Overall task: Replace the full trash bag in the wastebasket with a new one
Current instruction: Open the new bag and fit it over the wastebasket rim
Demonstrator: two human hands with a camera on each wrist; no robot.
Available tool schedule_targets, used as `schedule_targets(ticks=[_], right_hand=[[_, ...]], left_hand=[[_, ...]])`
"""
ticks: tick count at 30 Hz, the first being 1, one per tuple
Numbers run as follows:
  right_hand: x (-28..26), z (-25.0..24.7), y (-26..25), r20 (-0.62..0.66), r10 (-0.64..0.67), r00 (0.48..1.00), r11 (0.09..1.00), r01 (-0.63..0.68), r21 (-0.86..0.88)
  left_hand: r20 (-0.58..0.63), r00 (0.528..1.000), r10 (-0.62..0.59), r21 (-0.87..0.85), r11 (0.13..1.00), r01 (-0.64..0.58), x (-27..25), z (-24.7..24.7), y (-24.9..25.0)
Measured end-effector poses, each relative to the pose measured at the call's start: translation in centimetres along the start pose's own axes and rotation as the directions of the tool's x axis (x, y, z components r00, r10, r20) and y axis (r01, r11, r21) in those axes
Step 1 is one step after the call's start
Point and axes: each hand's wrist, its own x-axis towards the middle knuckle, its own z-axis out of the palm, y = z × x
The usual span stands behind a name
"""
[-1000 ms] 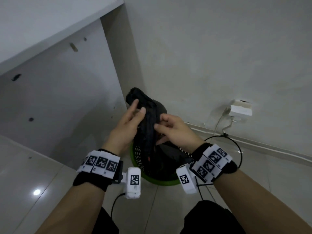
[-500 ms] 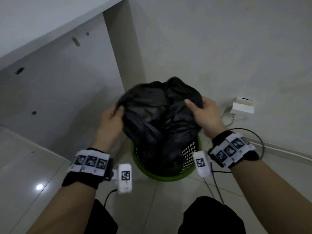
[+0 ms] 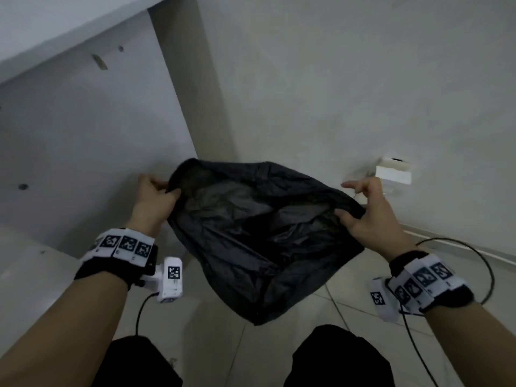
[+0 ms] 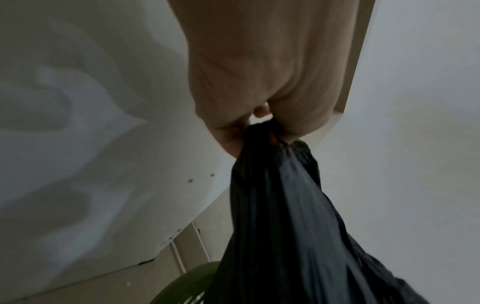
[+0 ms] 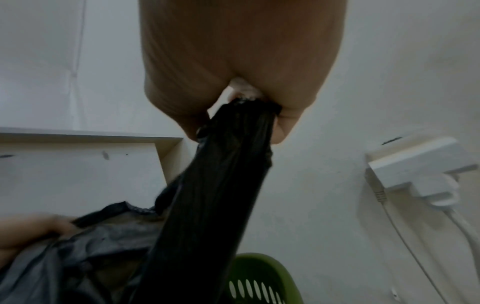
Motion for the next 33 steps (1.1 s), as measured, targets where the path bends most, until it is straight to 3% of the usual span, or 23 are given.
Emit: schedule_targets(ticks=[2, 4, 6, 7, 9, 12, 14, 16, 18, 20, 22, 24, 25, 27, 30, 33], right_hand=[[-1.0, -0.1, 0.4, -0.108, -0.092, 0.990, 0.995, 0.097, 0.036], [-1.6, 0.1, 0.1, -0.170, -0.301, 0.938, 0.953, 0.300, -0.031], [-1.2, 0.6, 0.5, -0.058, -0.387, 0.920, 0.911, 0.373, -0.174], [-0.7, 0.9, 1.0, 0.037, -0.340, 0.940, 0.904, 0.337, -0.263], [0.5, 1.4, 2.1, 0.235, -0.111, 0.966, 0.858, 0.213, -0.468], [2.2, 1.2, 3.5, 0.390, 0.102, 0.915, 0.872, 0.107, -0.478], [3.1, 0.9, 3.8, 0.445, 0.081, 0.892, 0.928, 0.095, -0.360], [3.7, 1.0, 4.0, 0.421, -0.039, 0.906, 0.951, 0.163, -0.261], [4.0, 1.5, 4.3, 0.378, -0.153, 0.913, 0.962, 0.224, -0.153], [4.5, 1.8, 5.1, 0.370, -0.171, 0.913, 0.954, 0.247, -0.170], [5.4, 2.0, 6.4, 0.364, -0.058, 0.929, 0.888, 0.215, -0.406], [6.5, 1.6, 7.9, 0.361, 0.169, 0.917, 0.802, 0.085, -0.592], [6.9, 1.4, 8.3, 0.357, 0.227, 0.906, 0.821, 0.019, -0.571], [7.4, 0.9, 8.8, 0.352, 0.190, 0.916, 0.922, -0.042, -0.385], [8.3, 0.9, 9.6, 0.366, 0.106, 0.924, 0.933, 0.035, -0.359], [9.4, 2.4, 10.4, 0.423, 0.037, 0.905, 0.803, 0.225, -0.552]], left_hand=[[-0.020, 0.987, 0.160, 0.027, 0.987, -0.160, -0.2, 0.1, -0.2], [0.081, 0.961, 0.264, 0.084, 0.959, -0.270, -0.2, 0.4, 0.1], [0.220, 0.928, 0.300, 0.142, 0.931, -0.335, -0.9, 1.0, 1.2], [0.295, 0.909, 0.296, 0.174, 0.918, -0.356, -1.3, 1.3, 1.8], [0.433, 0.867, 0.245, 0.250, 0.892, -0.376, -1.0, 1.7, 2.1], [0.584, 0.803, 0.122, 0.379, 0.833, -0.403, 0.9, 2.0, 0.8], [0.651, 0.755, 0.079, 0.364, 0.840, -0.402, 2.0, 1.9, -0.3], [0.676, 0.726, 0.126, 0.309, 0.847, -0.434, 2.5, 2.4, -0.9], [0.656, 0.722, 0.219, 0.272, 0.824, -0.497, 3.5, 3.2, -1.2], [0.630, 0.726, 0.276, 0.274, 0.796, -0.541, 4.9, 3.8, -1.7], [0.606, 0.735, 0.304, 0.314, 0.757, -0.572, 6.2, 4.2, -2.1], [0.598, 0.749, 0.286, 0.373, 0.727, -0.576, 7.3, 4.2, -2.2], [0.590, 0.764, 0.262, 0.401, 0.726, -0.559, 7.6, 4.3, -2.2], [0.571, 0.796, 0.200, 0.425, 0.757, -0.495, 8.4, 4.5, -2.4], [0.530, 0.839, 0.123, 0.372, 0.855, -0.360, 9.4, 5.0, -2.8], [0.541, 0.839, 0.065, 0.380, 0.871, -0.313, 10.6, 6.1, -3.3]])
